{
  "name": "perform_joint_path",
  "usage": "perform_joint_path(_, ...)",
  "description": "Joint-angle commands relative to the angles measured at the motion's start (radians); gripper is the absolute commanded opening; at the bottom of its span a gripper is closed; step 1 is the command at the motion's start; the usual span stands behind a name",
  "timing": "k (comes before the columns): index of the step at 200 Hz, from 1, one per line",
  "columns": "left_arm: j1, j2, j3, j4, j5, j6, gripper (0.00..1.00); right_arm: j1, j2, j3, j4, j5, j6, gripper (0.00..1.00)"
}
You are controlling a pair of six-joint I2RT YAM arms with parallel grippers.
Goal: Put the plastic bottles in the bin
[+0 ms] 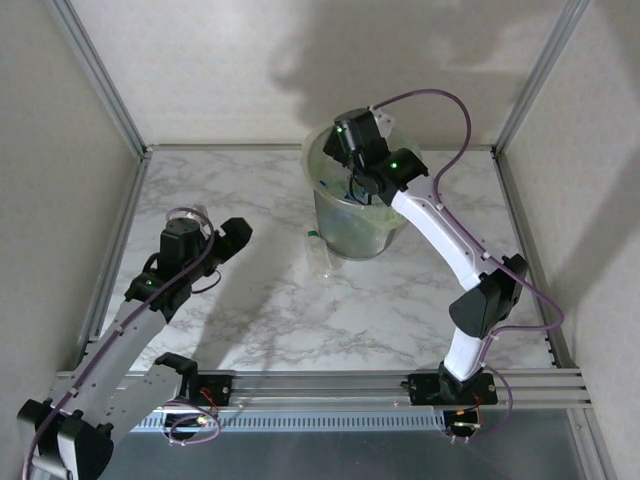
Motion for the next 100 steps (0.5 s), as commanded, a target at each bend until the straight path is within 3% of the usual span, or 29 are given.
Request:
perform_joint_path(1,-0.024,0.005,-0.028,0.056,0.022,-0.031,0.85,-0.008,0.008,0.001,0.008,-0.030,0.006,0.80)
perform_joint_path(56,-0.149,0.024,-0.089,0.164,-0.005,-0.087,0.91,0.015,-0.110,-0.069,0.021,-0.023,-0.047,0.80)
perform_joint_path(100,-0.243,0.071,-0.132,0.275,-0.055,-0.151,0.92,0.128,-0.260,-0.193,0.016,0.020,-0.097,0.77)
